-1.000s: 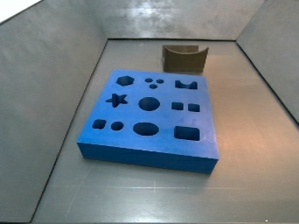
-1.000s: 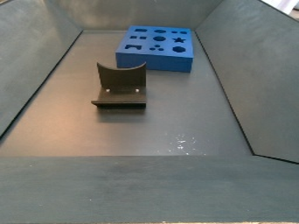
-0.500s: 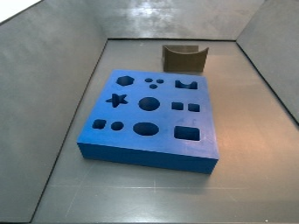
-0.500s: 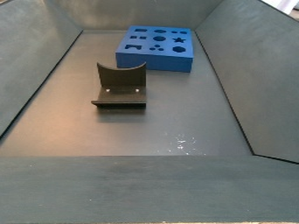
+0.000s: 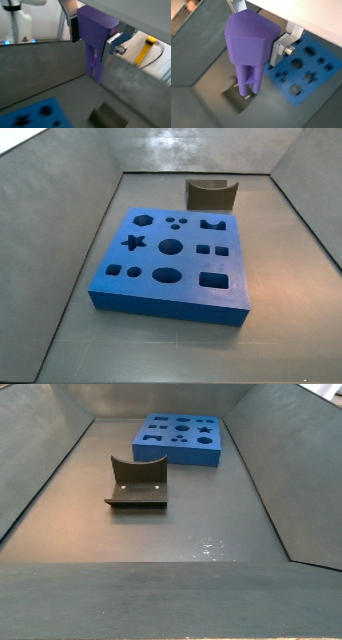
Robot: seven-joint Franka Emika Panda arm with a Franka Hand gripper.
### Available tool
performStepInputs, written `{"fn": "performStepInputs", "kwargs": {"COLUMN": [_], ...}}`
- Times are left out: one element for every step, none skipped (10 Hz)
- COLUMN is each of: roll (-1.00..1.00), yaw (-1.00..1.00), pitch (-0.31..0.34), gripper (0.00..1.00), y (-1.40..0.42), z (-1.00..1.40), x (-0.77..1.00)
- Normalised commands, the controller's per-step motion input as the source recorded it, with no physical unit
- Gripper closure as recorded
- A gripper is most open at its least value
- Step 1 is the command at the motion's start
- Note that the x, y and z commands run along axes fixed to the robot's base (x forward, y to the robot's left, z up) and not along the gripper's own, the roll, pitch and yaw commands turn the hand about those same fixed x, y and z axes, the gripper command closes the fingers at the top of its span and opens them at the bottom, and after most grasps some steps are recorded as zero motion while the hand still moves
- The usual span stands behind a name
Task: Pick up the 3 prong object. Move up. Place the 3 prong object on the fixture. Regrasp the 3 prong object. Move to above the board. Insert the 3 prong object.
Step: Move to above the board, then insert the 3 prong object.
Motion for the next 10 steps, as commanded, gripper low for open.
{"fn": "performStepInputs", "kwargs": {"roll": [-1.00,-1.00,-1.00,-0.98,-0.81,-0.50,-0.32,-0.20,-0.12,-0.18], "yaw": [-0.09,-0.09,-0.08,-0.08,-0.07,-0.04,-0.02,-0.02,-0.41,-0.61], "pitch": [-0.057,-0.063,-0.063,-0.059,-0.057,-0.047,-0.036,-0.022,0.243,0.217], "gripper": [1.00,1.00,1.00,1.00,1.00,1.00,1.00,1.00,1.00,1.00], "y": [-0.93,-0.61,-0.26,-0.13,-0.09,-0.04,-0.02,0.00,0.17,0.07], "z": [-0.35,-0.23,-0.10,-0.06,-0.05,-0.02,-0.02,-0.01,-0.29,-0.46], "x": [-0.54,-0.39,-0.22,-0.15,-0.12,-0.08,-0.06,-0.04,0.53,0.32]}}
